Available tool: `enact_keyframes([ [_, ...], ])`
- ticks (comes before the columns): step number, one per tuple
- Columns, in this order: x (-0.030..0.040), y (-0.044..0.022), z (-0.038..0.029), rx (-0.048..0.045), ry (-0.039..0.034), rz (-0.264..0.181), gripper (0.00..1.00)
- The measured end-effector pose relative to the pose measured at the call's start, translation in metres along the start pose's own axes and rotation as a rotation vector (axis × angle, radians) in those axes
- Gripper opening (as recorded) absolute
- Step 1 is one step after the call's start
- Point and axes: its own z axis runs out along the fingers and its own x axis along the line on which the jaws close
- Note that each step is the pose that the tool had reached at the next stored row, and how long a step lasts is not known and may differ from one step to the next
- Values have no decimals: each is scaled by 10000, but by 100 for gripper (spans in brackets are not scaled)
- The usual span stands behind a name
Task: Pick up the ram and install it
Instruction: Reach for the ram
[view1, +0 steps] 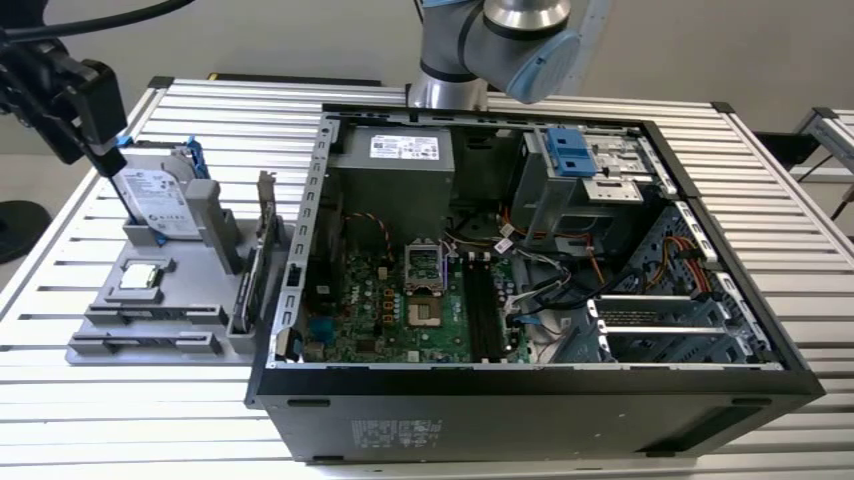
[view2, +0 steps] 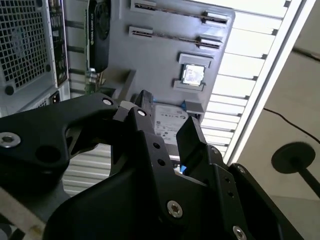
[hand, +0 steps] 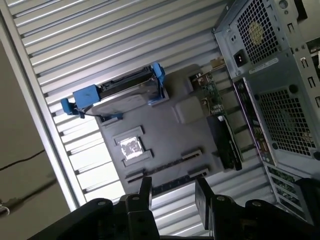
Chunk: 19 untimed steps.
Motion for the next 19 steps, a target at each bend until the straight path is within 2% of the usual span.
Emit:
enact_keyframes([
  [19,0,-1,1,23,-64,1295,100],
])
